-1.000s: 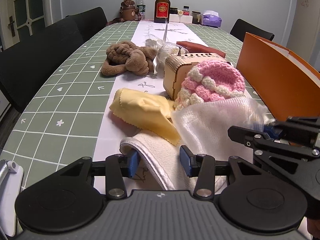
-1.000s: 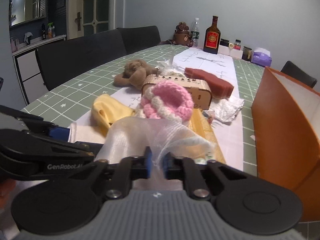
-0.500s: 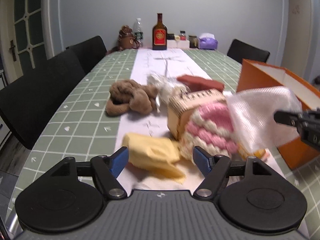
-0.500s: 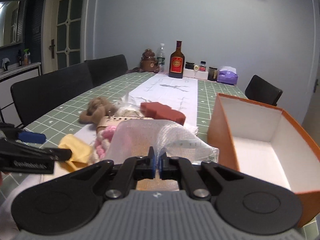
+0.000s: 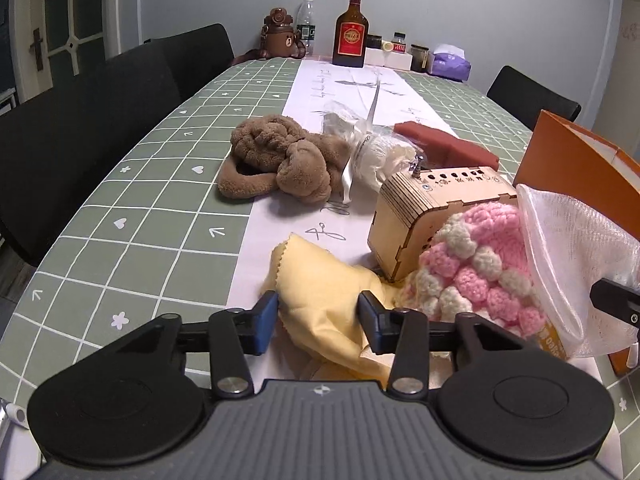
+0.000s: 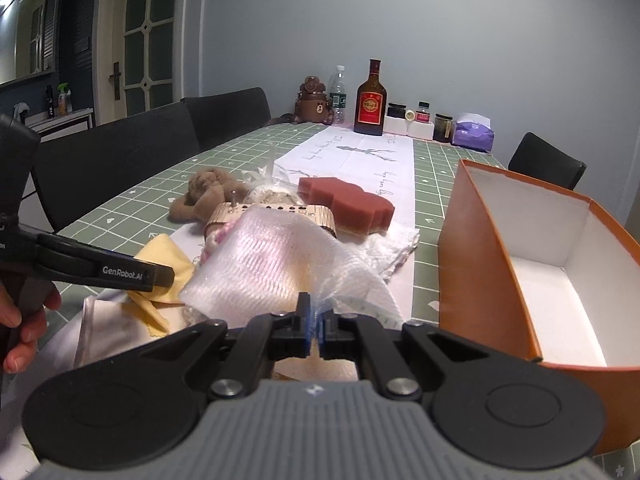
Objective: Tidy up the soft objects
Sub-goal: 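Grasp the yellow cloth with the left tool while the right tool holds the mesh bag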
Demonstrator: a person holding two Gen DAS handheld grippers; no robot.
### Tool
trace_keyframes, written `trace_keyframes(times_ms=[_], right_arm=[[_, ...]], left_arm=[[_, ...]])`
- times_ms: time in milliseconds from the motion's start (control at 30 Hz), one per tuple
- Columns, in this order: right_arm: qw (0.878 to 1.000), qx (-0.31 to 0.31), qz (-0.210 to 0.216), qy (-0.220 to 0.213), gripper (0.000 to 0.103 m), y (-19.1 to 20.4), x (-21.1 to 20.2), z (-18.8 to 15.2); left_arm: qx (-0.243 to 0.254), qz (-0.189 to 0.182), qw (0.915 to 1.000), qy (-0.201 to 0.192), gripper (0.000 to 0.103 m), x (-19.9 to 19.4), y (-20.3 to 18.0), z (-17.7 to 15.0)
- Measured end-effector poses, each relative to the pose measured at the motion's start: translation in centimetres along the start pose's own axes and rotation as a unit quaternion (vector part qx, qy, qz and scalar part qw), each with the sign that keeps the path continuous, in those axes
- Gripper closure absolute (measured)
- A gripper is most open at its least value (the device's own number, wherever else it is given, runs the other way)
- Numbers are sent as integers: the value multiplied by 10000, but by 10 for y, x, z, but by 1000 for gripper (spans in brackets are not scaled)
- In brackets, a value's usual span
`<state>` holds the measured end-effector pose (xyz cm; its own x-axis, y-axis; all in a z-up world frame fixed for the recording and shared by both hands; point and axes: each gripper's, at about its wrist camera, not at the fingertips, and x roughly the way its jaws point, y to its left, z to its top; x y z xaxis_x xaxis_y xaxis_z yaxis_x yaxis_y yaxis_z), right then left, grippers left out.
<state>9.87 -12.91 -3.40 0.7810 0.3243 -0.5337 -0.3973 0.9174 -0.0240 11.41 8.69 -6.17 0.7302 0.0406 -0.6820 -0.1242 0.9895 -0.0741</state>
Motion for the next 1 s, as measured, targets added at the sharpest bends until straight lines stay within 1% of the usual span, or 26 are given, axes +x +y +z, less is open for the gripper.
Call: trace_keyframes(times_ms=[33,67,133,200,267,500,600,733,800,900,1000], right_arm=[[10000,12,-4,-4,103,0,-1,0],[10000,12,-3,-12,103,0,-2,0],[10000,-1,-20,-51,103,-1,-6,0],[9999,-14,-32,-102,103,-1,-11,2],[9998,-28,-48,-169,103,-2,-16,4],[9990,-79,-67,-425,103,-5,-39,11],[9988,-40,48,-486,103,-9,-50,16],[9983,-81,105,-561,103,-18,-68,26],[9981,-88,127,-601,103,-25,-77,32],[9974,-91,117,-702,103,-38,-93,42],[9972,-163,57,-729,103,-54,-106,53]], left_arm=[[11,-2,10000,-55,62,-2,0,0],[62,10,9999,-128,102,-6,-1,1],[126,126,9994,-288,101,-15,-3,3],[97,-2,9991,-416,101,-25,0,6],[81,-19,9985,-543,101,-36,1,10],[94,-267,9946,-997,101,-80,2,28],[123,-414,9930,-1095,101,-98,-4,36],[287,-565,9910,-1175,101,-119,-21,47],[362,-712,9893,-1220,101,-127,-33,51],[555,-944,9855,-1298,101,-135,-58,56],[722,-1242,9798,-1390,101,-143,-88,62]])
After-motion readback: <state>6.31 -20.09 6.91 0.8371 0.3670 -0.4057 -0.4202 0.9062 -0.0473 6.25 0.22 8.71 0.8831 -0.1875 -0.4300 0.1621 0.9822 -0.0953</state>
